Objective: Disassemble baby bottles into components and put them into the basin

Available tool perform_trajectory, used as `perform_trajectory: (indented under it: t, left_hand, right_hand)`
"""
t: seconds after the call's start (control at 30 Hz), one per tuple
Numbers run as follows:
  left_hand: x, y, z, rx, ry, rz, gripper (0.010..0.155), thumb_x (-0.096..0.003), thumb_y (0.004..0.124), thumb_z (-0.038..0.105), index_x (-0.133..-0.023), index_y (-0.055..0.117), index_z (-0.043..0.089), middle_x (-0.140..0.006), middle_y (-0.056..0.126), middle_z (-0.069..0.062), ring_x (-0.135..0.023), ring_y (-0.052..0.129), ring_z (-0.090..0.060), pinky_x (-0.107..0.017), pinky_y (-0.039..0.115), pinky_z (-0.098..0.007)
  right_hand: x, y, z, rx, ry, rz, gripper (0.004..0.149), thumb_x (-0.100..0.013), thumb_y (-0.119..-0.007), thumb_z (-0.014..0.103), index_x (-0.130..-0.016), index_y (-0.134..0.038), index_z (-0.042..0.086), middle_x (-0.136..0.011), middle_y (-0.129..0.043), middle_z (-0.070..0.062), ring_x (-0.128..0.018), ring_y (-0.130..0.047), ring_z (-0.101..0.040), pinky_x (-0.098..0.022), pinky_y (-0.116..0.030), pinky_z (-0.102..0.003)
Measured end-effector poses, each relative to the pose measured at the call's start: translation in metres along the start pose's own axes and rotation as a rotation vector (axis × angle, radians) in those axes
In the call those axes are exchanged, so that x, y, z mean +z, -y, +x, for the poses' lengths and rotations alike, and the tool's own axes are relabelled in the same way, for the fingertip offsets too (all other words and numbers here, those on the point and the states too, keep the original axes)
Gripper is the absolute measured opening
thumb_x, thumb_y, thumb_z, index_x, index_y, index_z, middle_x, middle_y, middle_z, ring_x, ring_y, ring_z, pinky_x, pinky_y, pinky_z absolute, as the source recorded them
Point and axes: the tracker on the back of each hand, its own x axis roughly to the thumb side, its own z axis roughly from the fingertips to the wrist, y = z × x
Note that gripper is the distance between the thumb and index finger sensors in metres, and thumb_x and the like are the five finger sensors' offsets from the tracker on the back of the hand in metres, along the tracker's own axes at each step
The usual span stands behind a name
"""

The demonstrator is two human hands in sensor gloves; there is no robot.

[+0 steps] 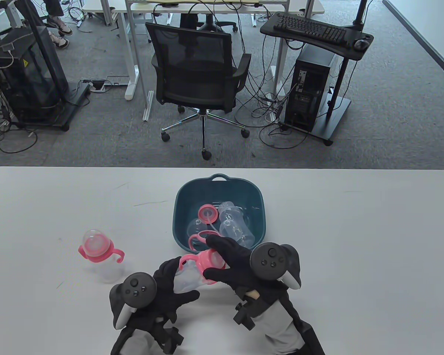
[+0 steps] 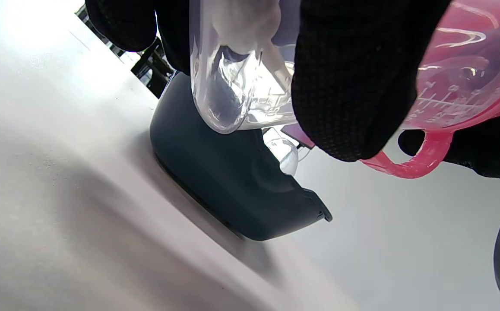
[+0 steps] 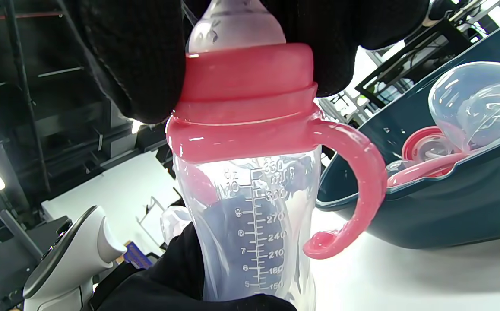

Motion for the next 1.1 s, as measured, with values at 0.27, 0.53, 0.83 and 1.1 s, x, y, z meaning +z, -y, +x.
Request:
perform_trajectory:
  t: [0.27,0.53,0.83,1.1]
  left_hand:
    - [0.000,-0.001,-0.001,-0.001,-0.001,0.020,0.090,-0.0357,0.100,0.043,-0.105,0.043,0.036,-0.109,0.045,0.002,-0.105,0.061,-0.033,-0.076,0.050,-0.057]
    - [0.000,-0.001,0.002,-0.046,0.016,0.025,0.090,-0.0356,0.101,0.042,-0.105,0.043,0.036,-0.110,0.045,0.003,-0.106,0.060,-0.033,-0.076,0.049,-0.057]
    - [0.000,0.000,0.000,-0.036,0.013,0.026,0.091,-0.0353,0.101,0.042,-0.105,0.043,0.037,-0.110,0.044,0.003,-0.106,0.059,-0.033,-0.077,0.049,-0.057]
    - [0.000,-0.001,0.000,-0.031,0.010,0.035,0.091,-0.0354,0.101,0.042,-0.105,0.043,0.037,-0.110,0.044,0.003,-0.107,0.059,-0.032,-0.077,0.049,-0.057]
  right_hand:
    - [0.002,0.004,-0.001,0.015,0.004,0.001,0.080,-0.049,-0.092,0.038,-0.112,-0.048,0.015,-0.112,-0.057,-0.019,-0.094,-0.070,-0.050,-0.066,-0.056,-0.066]
    - [0.005,0.011,-0.005,0.078,-0.054,-0.069,0.073,-0.051,-0.083,0.053,-0.106,-0.065,0.010,-0.100,-0.078,-0.021,-0.077,-0.087,-0.047,-0.057,-0.067,-0.063]
    - [0.002,0.007,-0.004,0.016,-0.039,0.016,0.070,-0.052,-0.087,0.043,-0.107,-0.062,0.008,-0.099,-0.075,-0.025,-0.072,-0.088,-0.046,-0.056,-0.068,-0.063]
    - [0.002,0.008,-0.001,-0.016,-0.016,0.087,0.073,-0.052,-0.090,0.034,-0.111,-0.051,0.013,-0.112,-0.059,-0.021,-0.090,-0.072,-0.051,-0.062,-0.058,-0.068]
